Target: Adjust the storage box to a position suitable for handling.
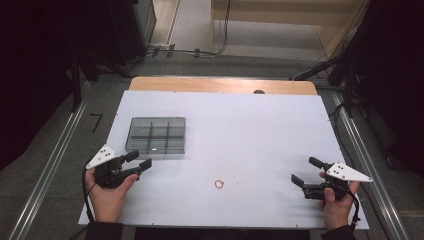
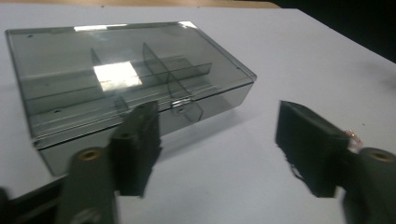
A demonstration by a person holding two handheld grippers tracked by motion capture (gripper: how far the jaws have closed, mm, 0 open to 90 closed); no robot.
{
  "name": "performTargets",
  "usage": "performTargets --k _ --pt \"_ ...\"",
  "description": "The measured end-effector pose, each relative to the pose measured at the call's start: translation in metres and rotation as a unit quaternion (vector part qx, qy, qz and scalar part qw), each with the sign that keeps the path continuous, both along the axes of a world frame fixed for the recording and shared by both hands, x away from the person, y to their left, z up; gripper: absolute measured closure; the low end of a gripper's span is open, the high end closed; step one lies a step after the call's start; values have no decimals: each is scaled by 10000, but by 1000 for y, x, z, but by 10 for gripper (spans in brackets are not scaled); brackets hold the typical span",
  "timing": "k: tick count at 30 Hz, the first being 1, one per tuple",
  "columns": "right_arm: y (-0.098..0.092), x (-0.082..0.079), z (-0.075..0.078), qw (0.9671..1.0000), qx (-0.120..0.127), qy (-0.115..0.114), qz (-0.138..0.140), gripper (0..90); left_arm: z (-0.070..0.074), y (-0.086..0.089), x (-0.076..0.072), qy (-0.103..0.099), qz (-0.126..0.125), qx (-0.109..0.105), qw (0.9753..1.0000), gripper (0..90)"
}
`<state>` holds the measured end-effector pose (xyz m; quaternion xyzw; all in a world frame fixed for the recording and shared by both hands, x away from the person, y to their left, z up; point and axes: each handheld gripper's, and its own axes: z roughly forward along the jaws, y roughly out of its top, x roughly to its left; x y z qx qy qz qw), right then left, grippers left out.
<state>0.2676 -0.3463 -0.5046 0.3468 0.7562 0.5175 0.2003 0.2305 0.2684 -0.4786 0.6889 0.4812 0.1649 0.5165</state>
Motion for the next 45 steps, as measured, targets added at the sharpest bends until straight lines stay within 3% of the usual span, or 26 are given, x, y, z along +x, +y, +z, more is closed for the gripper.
performTargets --k 1,6,8,13,17,20,27,30,34,37,40,45 --pt "0 0 0 10000 -3 24 3 18 5 7 4 158 164 64 9997 484" --pt "3 3 -1 9999 -73 112 46 18 16 20 15 313 248 60 9992 645" --pt "4 3 -2 9999 -90 115 77 18 27 27 24 413 309 234 9984 700" --pt "4 3 -2 9998 -108 105 105 18 37 38 37 564 374 338 9971 829" --pt "4 2 -1 9998 -86 93 137 18 42 48 52 656 337 249 9970 896" --pt "4 2 -1 9998 -82 76 132 18 43 55 63 742 415 346 9958 897" --pt "3 2 -2 9999 -32 87 113 18 38 69 93 964 661 443 9922 899" --pt "2 2 -2 9999 -16 110 101 18 34 74 107 1089 902 631 9879 899" --pt "3 2 -2 9999 -24 123 92 18 27 77 128 1262 927 824 9842 899" --pt "3 2 -2 9999 -23 126 105 18 19 81 140 1401 955 731 9828 900" --pt "2 3 -2 9998 7 107 155 18 9 90 150 1526 1044 385 9820 900" --pt "2 3 -2 9998 16 138 124 18 -1 88 164 1648 920 551 9805 900"
